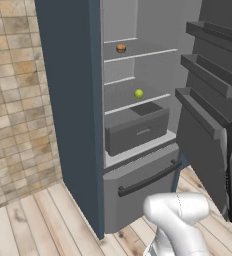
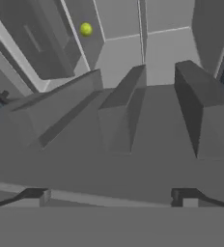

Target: Retrieve the tangerine and pear from the fridge and place them into the bowl on the dining table.

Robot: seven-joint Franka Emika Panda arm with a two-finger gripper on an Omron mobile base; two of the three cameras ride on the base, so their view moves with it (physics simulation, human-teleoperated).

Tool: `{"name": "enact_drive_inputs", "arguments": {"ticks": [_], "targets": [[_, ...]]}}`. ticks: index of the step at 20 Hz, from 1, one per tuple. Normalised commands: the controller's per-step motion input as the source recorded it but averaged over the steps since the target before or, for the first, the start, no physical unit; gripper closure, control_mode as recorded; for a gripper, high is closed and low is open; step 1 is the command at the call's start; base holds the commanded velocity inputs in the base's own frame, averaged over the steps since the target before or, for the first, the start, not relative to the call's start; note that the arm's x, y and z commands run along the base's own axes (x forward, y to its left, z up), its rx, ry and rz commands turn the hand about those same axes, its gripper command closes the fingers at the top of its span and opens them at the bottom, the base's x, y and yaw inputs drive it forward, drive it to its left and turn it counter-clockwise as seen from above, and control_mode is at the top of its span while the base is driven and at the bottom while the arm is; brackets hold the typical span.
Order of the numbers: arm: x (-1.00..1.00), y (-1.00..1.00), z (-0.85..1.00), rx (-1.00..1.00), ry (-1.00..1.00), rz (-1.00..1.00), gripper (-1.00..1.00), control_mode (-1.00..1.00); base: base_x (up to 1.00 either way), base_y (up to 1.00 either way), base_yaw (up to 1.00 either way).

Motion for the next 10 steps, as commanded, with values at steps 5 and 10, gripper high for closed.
{"name": "enact_drive_inputs", "arguments": {"ticks": [5,10], "targets": [[0.28,-0.24,0.0,-0.06,0.14,-0.08,-1.0,-1.0,0.0,0.0,0.0],[0.08,-0.45,-0.05,-0.03,0.05,-0.15,-1.0,-1.0,0.0,0.0,0.0]]}}
